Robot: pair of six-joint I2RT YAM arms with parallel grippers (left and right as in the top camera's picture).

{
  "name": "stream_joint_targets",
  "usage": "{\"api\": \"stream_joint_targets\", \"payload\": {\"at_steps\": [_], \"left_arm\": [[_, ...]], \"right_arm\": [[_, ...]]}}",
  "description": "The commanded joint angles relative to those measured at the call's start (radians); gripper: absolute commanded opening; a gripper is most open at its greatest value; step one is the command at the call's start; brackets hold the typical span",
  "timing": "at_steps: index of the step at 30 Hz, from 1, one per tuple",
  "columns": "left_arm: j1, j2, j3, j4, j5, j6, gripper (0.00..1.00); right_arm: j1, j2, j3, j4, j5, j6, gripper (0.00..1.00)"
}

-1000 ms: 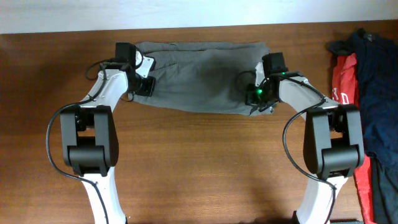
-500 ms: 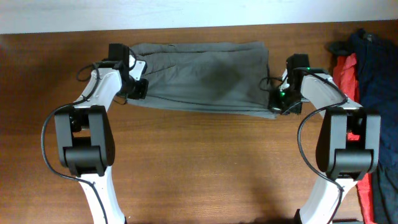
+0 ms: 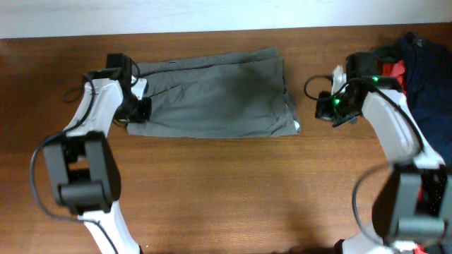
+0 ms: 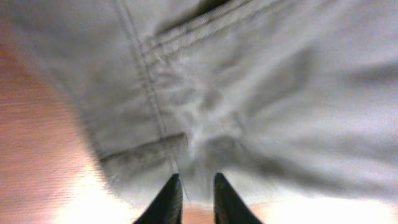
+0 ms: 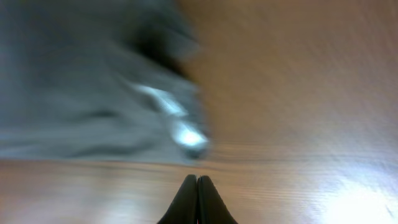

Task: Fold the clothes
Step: 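Pull the top edge down and outward with both grippers to smooth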

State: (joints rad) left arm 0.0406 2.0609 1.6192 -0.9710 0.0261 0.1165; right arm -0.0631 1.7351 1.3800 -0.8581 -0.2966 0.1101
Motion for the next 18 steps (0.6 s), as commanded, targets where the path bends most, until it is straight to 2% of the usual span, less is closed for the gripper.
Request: {"api": "stream_joint_targets", "payload": {"at_steps": [1, 6, 9, 11, 16, 18], "left_arm": [[-0.025, -0.129, 0.005, 0.058, 0.064, -0.011, 0.26], [-0.077, -0.099, 0.005, 0.211, 0.155, 0.029, 0.26], [-0.1, -0.047, 0.005, 0.275, 0.19, 0.031, 0.22], [-0.109, -0.006, 0.005, 0.3, 0.187, 0.036, 0.17], [-0.106, 0.092, 0.005, 0.324, 0.187, 0.034, 0.19], [-0.099, 0.127, 0.005, 0.32, 0.187, 0.034, 0.19]], "right_arm": [[0.074, -0.035, 0.004, 0.07, -0.164, -0.054, 0.04], [0.192, 0.05, 0.004, 0.297, -0.187, -0.05, 0.04], [0.264, 0.151, 0.004, 0.457, -0.2, -0.028, 0.04], [0.3, 0.219, 0.004, 0.554, -0.201, -0.02, 0.04], [0.332, 0.348, 0.004, 0.715, -0.177, -0.017, 0.04], [0.322, 0.386, 0.004, 0.738, -0.085, 0.03, 0.04]]}}
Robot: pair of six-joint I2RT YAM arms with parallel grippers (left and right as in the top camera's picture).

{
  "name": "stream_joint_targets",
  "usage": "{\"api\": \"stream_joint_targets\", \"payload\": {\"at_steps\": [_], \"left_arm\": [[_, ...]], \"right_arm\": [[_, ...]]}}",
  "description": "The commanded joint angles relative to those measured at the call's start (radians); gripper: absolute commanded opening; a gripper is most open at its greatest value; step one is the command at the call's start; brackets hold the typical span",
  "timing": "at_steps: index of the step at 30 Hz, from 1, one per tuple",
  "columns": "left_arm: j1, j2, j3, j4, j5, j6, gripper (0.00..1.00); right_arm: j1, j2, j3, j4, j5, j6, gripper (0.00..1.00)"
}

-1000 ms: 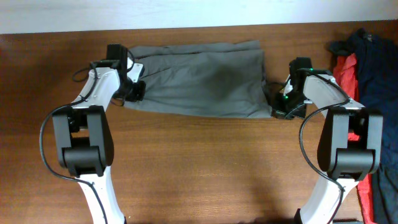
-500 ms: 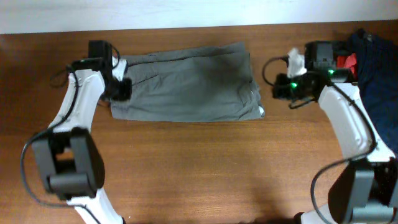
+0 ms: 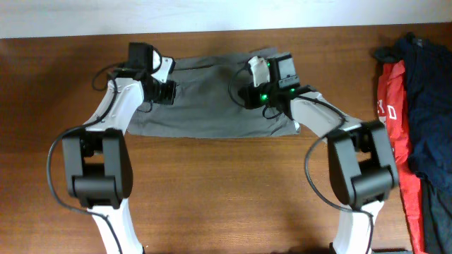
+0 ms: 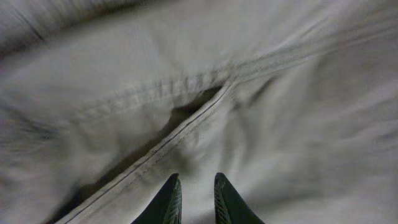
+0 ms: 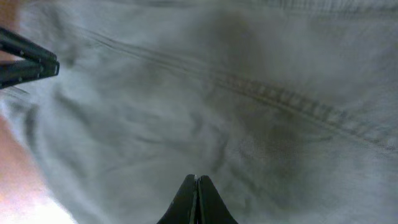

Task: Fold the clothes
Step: 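Pull the top edge down and outward with both grippers to smooth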

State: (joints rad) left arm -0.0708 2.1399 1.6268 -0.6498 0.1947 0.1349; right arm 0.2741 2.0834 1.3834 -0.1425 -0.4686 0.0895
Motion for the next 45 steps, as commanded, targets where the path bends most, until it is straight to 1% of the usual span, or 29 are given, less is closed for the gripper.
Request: {"api": "stream_joint_targets", "payload": {"at_steps": [1, 4, 7, 11, 12, 15, 17, 20, 23, 24, 25, 26, 27, 29, 31, 32, 33, 34, 35, 36, 38, 40, 45], "left_arm": [[0.015, 0.058, -0.003, -0.005, 0.019, 0.016, 0.19], [0.031, 0.071, -0.003, -0.016, 0.018, 0.016, 0.19], [0.05, 0.071, -0.003, -0.016, 0.002, 0.016, 0.2], [0.067, 0.071, -0.003, -0.033, -0.027, 0.016, 0.2], [0.072, 0.071, -0.003, -0.038, -0.027, 0.016, 0.2], [0.088, 0.071, -0.003, -0.047, -0.034, 0.016, 0.2], [0.096, 0.071, -0.003, -0.047, -0.031, 0.016, 0.2], [0.1, 0.071, -0.003, -0.048, -0.034, 0.016, 0.2], [0.102, 0.062, -0.001, -0.067, -0.034, 0.008, 0.2], [0.107, 0.055, 0.002, -0.074, -0.034, -0.017, 0.2], [0.115, 0.047, 0.002, -0.078, -0.033, -0.045, 0.23], [0.126, 0.037, 0.002, -0.083, -0.025, -0.077, 0.29], [0.139, 0.026, 0.002, -0.089, 0.002, -0.095, 0.35], [0.169, 0.007, 0.002, -0.101, 0.112, -0.097, 0.49], [0.202, -0.003, 0.002, -0.107, 0.227, -0.095, 0.62], [0.219, -0.003, 0.002, -0.106, 0.288, -0.082, 0.68], [0.232, -0.003, 0.002, -0.102, 0.338, -0.066, 0.78], [0.246, 0.0, 0.001, -0.092, 0.394, -0.047, 0.83], [0.257, 0.005, 0.0, -0.084, 0.447, -0.017, 0.86], [0.264, 0.006, 0.0, -0.079, 0.488, 0.008, 0.92], [0.267, 0.015, 0.0, -0.072, 0.557, 0.053, 0.99], [0.264, 0.035, 0.0, -0.06, 0.602, 0.092, 0.99], [0.259, 0.123, 0.0, -0.03, 0.618, 0.095, 0.99]], "right_arm": [[-0.025, 0.053, 0.001, 0.029, 0.145, 0.079, 0.04], [-0.068, 0.092, 0.001, 0.037, 0.264, 0.156, 0.04], [-0.12, 0.114, 0.001, 0.024, 0.273, 0.163, 0.04], [-0.209, 0.112, 0.001, -0.089, 0.29, 0.162, 0.04], [-0.233, 0.109, 0.001, -0.121, 0.283, 0.146, 0.04], [-0.301, 0.095, 0.001, -0.222, 0.224, 0.028, 0.04], [-0.335, 0.082, 0.001, -0.27, 0.201, 0.003, 0.04], [-0.368, 0.053, 0.001, -0.33, 0.089, -0.083, 0.04], [-0.379, 0.013, 0.001, -0.373, 0.066, -0.119, 0.04], [-0.381, -0.004, 0.001, -0.385, 0.065, -0.119, 0.04], [-0.382, -0.023, 0.001, -0.394, 0.064, -0.119, 0.04], [-0.382, -0.048, 0.001, -0.403, 0.064, -0.119, 0.05], [-0.382, -0.072, 0.001, -0.41, 0.064, -0.12, 0.08], [-0.382, -0.129, 0.001, -0.429, 0.049, -0.119, 0.17], [-0.382, -0.198, 0.001, -0.453, 0.018, -0.12, 0.22], [-0.382, -0.232, 0.001, -0.462, -0.001, -0.12, 0.24], [-0.381, -0.262, 0.001, -0.468, -0.02, -0.12, 0.28], [-0.38, -0.292, 0.001, -0.474, -0.04, -0.12, 0.31], [-0.38, -0.32, 0.001, -0.482, -0.061, -0.12, 0.33], [-0.379, -0.347, 0.001, -0.489, -0.083, -0.12, 0.34], [-0.379, -0.396, 0.001, -0.508, -0.125, -0.12, 0.35], [-0.379, -0.434, 0.001, -0.526, -0.16, -0.119, 0.36], [-0.379, -0.485, 0.001, -0.541, -0.229, -0.12, 0.36]]}}
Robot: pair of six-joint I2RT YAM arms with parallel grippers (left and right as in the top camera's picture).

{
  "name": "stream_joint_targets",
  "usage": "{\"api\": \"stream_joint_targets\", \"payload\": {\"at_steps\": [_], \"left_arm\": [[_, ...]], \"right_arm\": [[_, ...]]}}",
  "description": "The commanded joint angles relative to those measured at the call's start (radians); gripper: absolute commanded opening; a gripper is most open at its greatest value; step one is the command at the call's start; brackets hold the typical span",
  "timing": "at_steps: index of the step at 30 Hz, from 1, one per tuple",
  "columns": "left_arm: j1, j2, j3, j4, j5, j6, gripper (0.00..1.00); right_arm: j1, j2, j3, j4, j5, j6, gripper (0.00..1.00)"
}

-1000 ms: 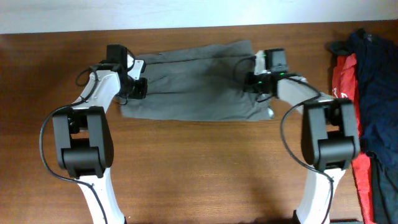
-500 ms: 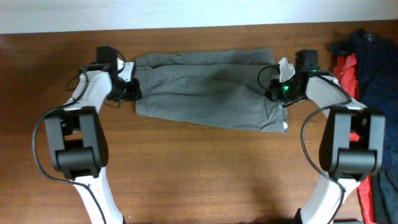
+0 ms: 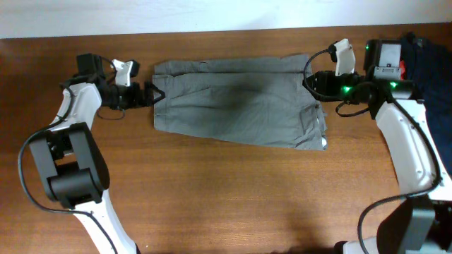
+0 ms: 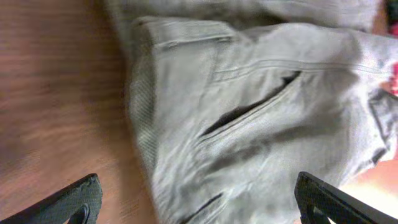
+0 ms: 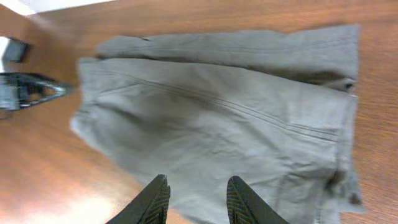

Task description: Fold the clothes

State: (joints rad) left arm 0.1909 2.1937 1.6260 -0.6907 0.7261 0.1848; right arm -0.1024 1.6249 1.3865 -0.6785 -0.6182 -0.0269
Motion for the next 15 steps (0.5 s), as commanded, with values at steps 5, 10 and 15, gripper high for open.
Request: {"api": "stream_joint_targets", "payload": {"at_steps": [5, 10, 15], "left_arm": [[0.001, 0.181, 0.001, 0.095, 0.213, 0.025, 0.99], [-0.022, 0.249, 0.001, 0.132, 0.213, 0.007, 0.98], [-0.071, 0.259, 0.002, 0.16, 0.168, 0.007, 0.75]], "right_arm": [[-0.003, -0.049, -0.002, -0.018, -0.135, -0.003, 0.35], [-0.003, -0.05, -0.002, -0.025, -0.184, -0.003, 0.35], [-0.003, -0.05, -0.002, -0.025, -0.185, -0.003, 0.35]]}}
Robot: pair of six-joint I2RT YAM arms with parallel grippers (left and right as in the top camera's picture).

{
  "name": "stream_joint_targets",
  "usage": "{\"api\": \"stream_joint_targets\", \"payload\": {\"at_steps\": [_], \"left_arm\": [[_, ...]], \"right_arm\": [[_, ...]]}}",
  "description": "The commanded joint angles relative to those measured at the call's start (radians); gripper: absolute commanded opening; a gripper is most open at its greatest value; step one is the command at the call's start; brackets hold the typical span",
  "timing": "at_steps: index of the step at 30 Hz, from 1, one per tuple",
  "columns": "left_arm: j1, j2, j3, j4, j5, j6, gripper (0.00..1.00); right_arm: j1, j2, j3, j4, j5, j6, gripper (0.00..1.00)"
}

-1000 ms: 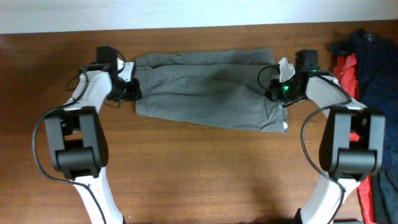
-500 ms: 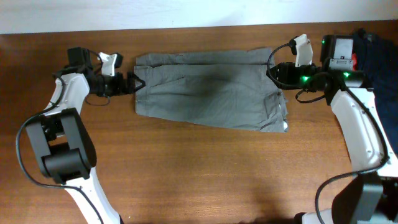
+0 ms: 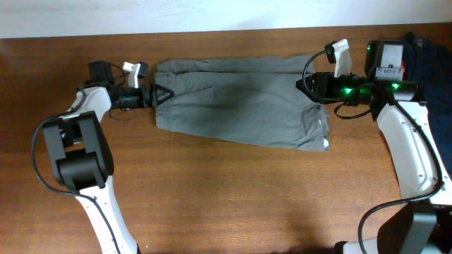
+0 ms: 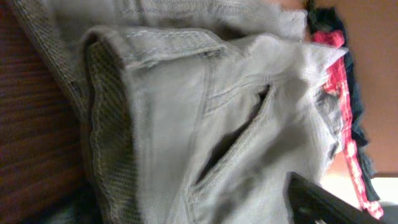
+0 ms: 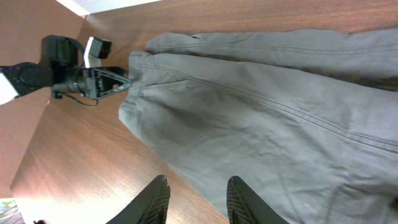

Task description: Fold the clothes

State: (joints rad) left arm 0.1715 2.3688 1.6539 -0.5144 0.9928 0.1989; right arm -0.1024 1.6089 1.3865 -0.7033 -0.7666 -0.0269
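Note:
Grey folded shorts (image 3: 240,106) lie flat across the back of the table, waistband to the left. My left gripper (image 3: 161,94) is open at the waistband edge. In the left wrist view the waistband and a pocket slit (image 4: 242,137) fill the frame, with the left gripper (image 4: 193,210) straddling the cloth edge. My right gripper (image 3: 307,81) is at the shorts' right end. It is open (image 5: 198,202) and holds nothing, looking along the shorts (image 5: 267,106) towards the left gripper (image 5: 115,79).
A pile of dark blue and red clothes (image 3: 420,63) lies at the table's far right, behind the right arm, and also shows (image 4: 339,81) in the left wrist view. Bare brown wooden table (image 3: 226,197) stretches in front of the shorts.
My left gripper has moved right from just beside the shorts onto their waistband edge, still open. The right gripper has shifted slightly left. The shorts have not visibly moved.
At first the shorts lay further left, with the left gripper nearly shut at their left end and the right gripper shut to their right. Then both were over the shorts. Later the shorts lay further right with both grippers open at their ends.

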Motion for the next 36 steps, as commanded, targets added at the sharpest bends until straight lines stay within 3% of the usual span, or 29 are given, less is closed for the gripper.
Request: {"api": "stream_joint_targets", "payload": {"at_steps": [1, 3, 4, 9, 16, 25, 30, 36], "left_arm": [[-0.06, 0.084, -0.026, -0.017, -0.116, -0.007, 0.59], [-0.07, 0.084, -0.026, -0.024, -0.144, -0.007, 0.3], [-0.071, 0.084, -0.026, -0.024, -0.153, -0.007, 0.22], [-0.054, 0.062, -0.026, -0.057, -0.15, -0.006, 0.0], [0.044, -0.09, -0.026, -0.209, -0.092, -0.002, 0.0], [0.182, -0.444, -0.026, -0.333, -0.109, 0.006, 0.0], [0.145, -0.601, -0.019, -0.333, -0.16, 0.005, 0.0], [-0.003, -0.643, -0.013, -0.37, -0.404, 0.005, 0.0]], "right_arm": [[-0.003, -0.034, -0.002, 0.0, -0.04, -0.002, 0.35], [-0.003, -0.034, -0.002, 0.0, -0.043, -0.002, 0.35], [-0.003, -0.034, -0.002, -0.001, -0.043, -0.002, 0.35], [-0.003, -0.034, -0.002, -0.001, -0.061, -0.002, 0.35], [-0.003, -0.034, -0.002, -0.001, -0.061, 0.001, 0.35], [-0.003, -0.034, -0.002, -0.002, -0.061, 0.021, 0.35], [-0.003, -0.034, -0.002, -0.002, -0.061, 0.047, 0.34], [-0.003, -0.034, -0.002, -0.002, -0.061, 0.046, 0.35]]}}
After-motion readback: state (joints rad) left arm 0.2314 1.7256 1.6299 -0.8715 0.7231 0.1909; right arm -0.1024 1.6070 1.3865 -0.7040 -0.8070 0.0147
